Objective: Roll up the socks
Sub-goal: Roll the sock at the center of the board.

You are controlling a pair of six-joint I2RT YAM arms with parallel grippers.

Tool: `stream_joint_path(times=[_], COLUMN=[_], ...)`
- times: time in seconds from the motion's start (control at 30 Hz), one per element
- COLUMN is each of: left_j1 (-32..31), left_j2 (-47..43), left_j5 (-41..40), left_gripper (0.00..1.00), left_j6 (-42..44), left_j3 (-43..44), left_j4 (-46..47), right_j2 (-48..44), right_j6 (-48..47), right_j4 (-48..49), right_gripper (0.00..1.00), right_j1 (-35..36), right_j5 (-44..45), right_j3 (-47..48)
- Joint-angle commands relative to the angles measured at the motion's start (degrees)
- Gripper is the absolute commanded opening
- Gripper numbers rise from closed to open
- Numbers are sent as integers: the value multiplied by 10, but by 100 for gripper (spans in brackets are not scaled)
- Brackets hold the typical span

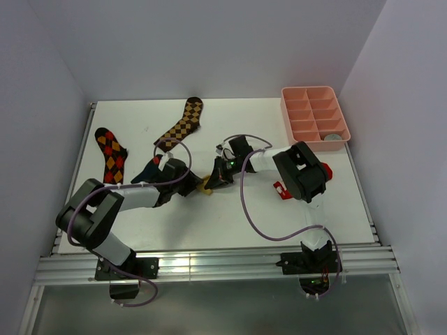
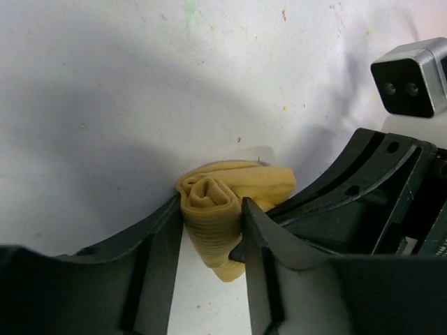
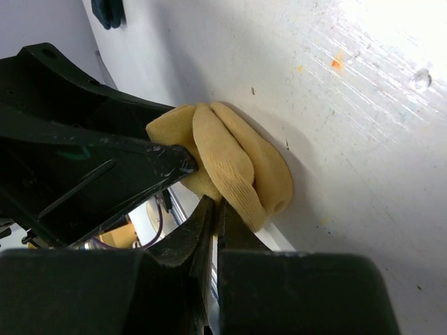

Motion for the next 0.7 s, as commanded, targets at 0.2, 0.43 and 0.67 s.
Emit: stream_joint_path(times=[0.2,0.43,0.67], left_j1=[-2,-2,-1], left_j2=[43,42,48], left_j5=[-10,-14,-10], left_gripper=[15,0,0], left_j6=[12,38,63], left_j3=[29,68,117], left_j4=[-18,-85,-148], right_j2=[-15,-114,-238], right_j6=[-32,-111,-207], right_j4=[8,5,53], right_gripper=[1,27,44], right_j1=[-1,17,73], right_j5=[78,155,326], right_j3=[-32,-64,-136])
